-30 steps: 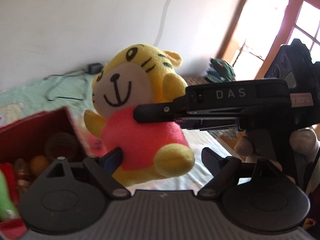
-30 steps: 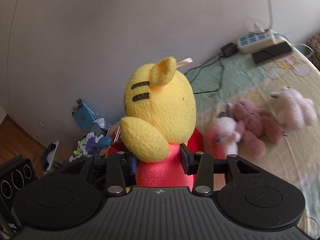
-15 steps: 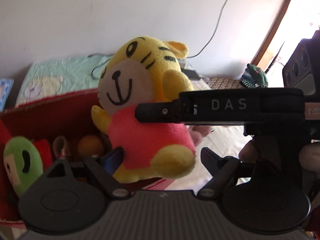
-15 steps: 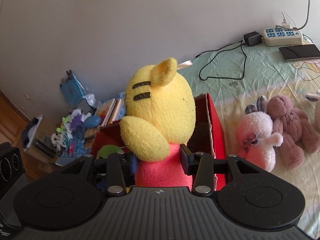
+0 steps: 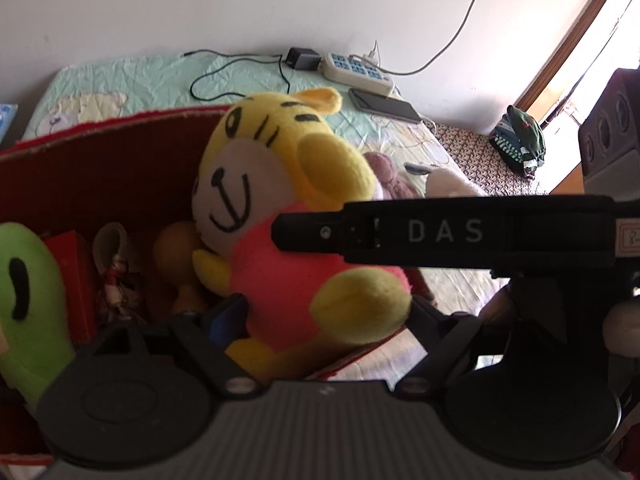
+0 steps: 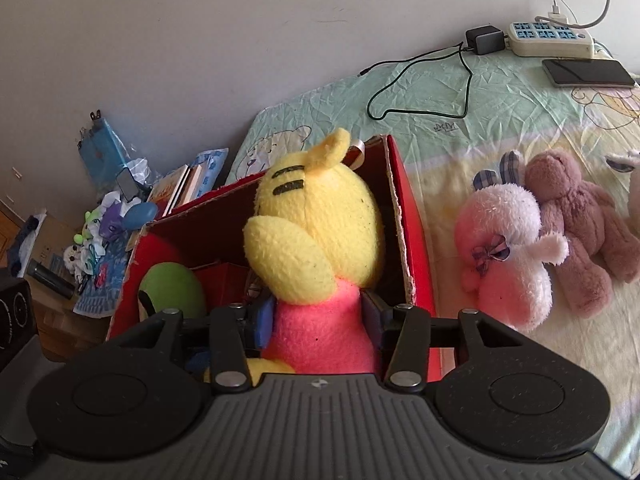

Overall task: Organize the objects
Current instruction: 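Lower the tiger plush into the red box and open the right gripper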

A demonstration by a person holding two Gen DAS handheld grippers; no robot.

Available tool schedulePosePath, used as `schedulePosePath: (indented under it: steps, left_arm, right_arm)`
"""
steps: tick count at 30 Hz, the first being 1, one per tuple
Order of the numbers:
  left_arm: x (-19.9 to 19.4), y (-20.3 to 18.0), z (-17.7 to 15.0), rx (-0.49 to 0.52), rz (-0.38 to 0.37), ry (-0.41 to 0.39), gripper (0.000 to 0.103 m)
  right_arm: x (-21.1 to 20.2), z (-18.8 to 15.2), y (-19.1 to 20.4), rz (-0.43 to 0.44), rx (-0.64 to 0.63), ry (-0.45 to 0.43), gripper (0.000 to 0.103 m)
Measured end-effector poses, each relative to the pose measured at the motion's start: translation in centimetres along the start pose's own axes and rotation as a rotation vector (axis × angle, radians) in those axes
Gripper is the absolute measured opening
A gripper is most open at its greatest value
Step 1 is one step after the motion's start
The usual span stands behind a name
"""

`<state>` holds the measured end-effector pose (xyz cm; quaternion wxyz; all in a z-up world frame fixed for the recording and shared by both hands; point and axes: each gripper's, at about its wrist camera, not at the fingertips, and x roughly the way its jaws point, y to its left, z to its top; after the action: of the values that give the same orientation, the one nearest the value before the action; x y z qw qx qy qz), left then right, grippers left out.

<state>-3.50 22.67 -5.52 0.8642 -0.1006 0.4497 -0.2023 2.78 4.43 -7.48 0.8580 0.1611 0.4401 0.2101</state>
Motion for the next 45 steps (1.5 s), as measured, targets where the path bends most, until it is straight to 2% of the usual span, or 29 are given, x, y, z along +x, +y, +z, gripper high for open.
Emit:
schedulePosePath:
  steps: [4,8,12,17,34,40,45]
  left_arm:
    - [0.5,0.1,0.3,0.002,-0.012,0.003,0.088]
    - [0.8,0.0,0.4,0.008,-0.027,0.012,0.09]
    - [1.4,-0.5,0.6,0.018,-0.042,0.022,0.093]
    - [1.6,-1.2,0.8,0.031,-0.034,0.031,0.097]
    - [0.3,-3.2,0.4,0.057,0.134,0.057,0.099]
    - [-0.6,-3.9,0.4,0.083,0.211,0.044,0.099]
    - [-1.8,-4.6,0.5,0.087,0.234,0.022,0.099]
  right_arm:
    - [-0.6,-0.2,-0.2,0.006,0.016,-0.031,0.05]
    - [-1.7,-0.2,-0.4,-0.029,0.01,-0.088,0.051]
    - [-2.1,-0.1,-1.4,-0.028,0.033,-0.096,0.036]
    - [-2.6,-0.7,-2.0,0.0,0.067,-0.103,0.032]
    - [-3.6,-2.3,-2.6,0.037,0.109,-0.138,0.03]
    - [-4.6,-2.6,-2.6,0.036,0.117,-0.148,0.031]
    - [-5.6,-2.9,-2.3,0.019,0.098,-0.162,0.032]
